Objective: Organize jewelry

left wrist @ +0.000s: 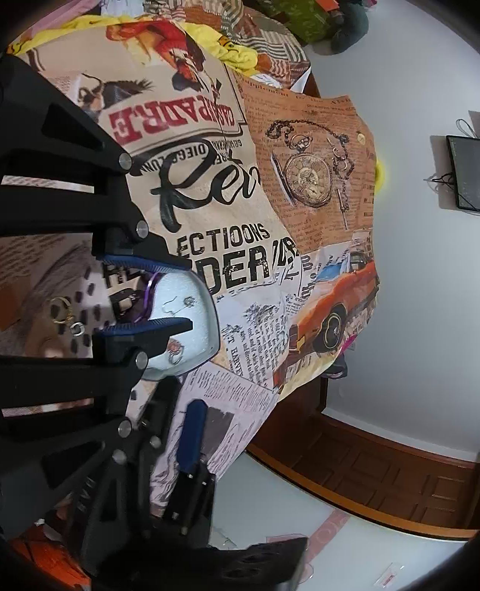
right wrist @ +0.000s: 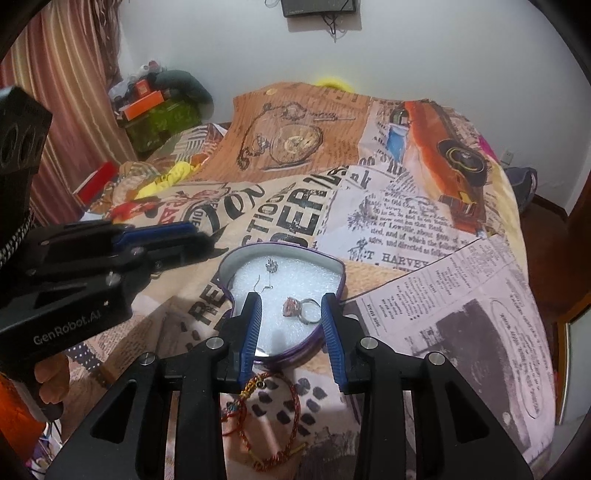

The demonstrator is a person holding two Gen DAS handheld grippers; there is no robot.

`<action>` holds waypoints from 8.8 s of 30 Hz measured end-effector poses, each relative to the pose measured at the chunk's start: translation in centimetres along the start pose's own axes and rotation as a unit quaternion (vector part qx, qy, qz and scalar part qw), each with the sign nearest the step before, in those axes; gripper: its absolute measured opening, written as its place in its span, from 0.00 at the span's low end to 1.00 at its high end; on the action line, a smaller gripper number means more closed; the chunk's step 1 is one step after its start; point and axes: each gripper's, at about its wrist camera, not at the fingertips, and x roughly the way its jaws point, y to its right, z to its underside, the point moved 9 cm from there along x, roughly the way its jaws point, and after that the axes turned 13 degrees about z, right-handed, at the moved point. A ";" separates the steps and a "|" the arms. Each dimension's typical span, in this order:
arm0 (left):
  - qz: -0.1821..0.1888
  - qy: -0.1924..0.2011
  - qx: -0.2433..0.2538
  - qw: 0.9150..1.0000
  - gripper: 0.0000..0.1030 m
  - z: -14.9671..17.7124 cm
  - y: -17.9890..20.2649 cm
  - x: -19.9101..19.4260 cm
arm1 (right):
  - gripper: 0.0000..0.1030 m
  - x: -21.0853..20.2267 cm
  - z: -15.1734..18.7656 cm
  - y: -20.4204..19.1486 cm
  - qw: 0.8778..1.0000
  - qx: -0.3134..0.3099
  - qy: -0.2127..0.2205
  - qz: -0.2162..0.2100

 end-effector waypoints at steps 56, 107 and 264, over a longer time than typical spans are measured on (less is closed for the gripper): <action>0.013 -0.079 -0.016 0.997 0.24 9.8 2.8 2.4 | 0.47 0.2 8.3 -0.9 0.997 -0.025 -0.061 -0.027; -0.016 0.036 0.010 0.999 0.20 4.5 4.1 -6.4 | 0.05 -7.6 2.0 1.7 0.997 0.015 0.071 0.020; 0.003 -0.037 -0.012 0.999 0.08 8.7 -0.5 -1.3 | 0.32 -0.6 6.0 -1.6 0.998 -0.004 -0.065 -0.017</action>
